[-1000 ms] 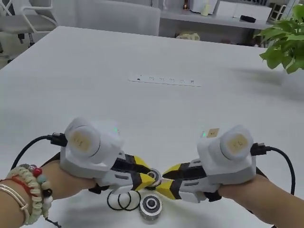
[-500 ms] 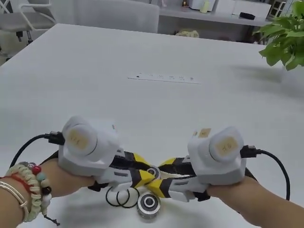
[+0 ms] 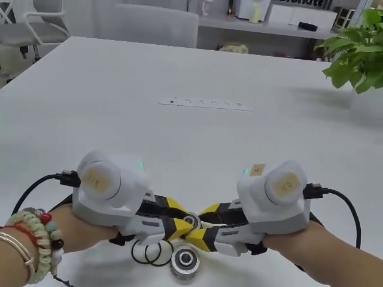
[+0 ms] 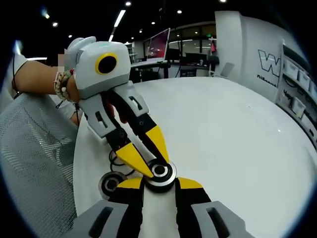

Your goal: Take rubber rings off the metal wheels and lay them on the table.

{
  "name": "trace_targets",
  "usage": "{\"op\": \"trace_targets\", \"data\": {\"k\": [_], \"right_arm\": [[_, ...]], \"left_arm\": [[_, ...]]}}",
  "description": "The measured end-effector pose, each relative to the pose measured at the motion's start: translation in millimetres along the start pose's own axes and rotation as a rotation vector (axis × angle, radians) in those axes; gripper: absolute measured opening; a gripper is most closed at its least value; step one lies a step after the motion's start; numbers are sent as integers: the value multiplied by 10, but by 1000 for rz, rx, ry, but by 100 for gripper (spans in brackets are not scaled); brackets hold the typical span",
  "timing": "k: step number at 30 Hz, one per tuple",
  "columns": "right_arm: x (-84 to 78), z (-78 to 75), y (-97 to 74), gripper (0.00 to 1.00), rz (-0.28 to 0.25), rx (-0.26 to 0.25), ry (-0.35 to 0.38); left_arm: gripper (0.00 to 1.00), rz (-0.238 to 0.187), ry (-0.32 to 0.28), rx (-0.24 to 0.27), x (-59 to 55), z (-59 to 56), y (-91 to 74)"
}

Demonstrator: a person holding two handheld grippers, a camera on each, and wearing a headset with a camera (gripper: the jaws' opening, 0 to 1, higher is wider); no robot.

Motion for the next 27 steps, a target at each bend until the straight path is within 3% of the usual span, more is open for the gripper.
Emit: {"op": "trace_targets", "data": {"k": [20, 26, 27], "right_arm": [[-19, -16, -27, 19, 4, 13, 11], [43, 25, 62, 27, -27, -5, 9], [38, 19, 70, 27, -13, -13, -8]], "left_arm": [[8, -7, -5, 1, -4, 1, 2], [8, -8, -8, 6, -5, -5, 4], [8, -8, -6, 6, -4, -3, 5]]}}
Point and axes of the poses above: the centre of the closed fingertips' face, and the gripper's own axes: y roughly forward along the fingers, z roughly to its left, x roughly out of its top, the point moved 8 cm from there along -y, roughly backward along the fingers, and after that the axes turned 6 degrees about x, right-handed, at the moved point
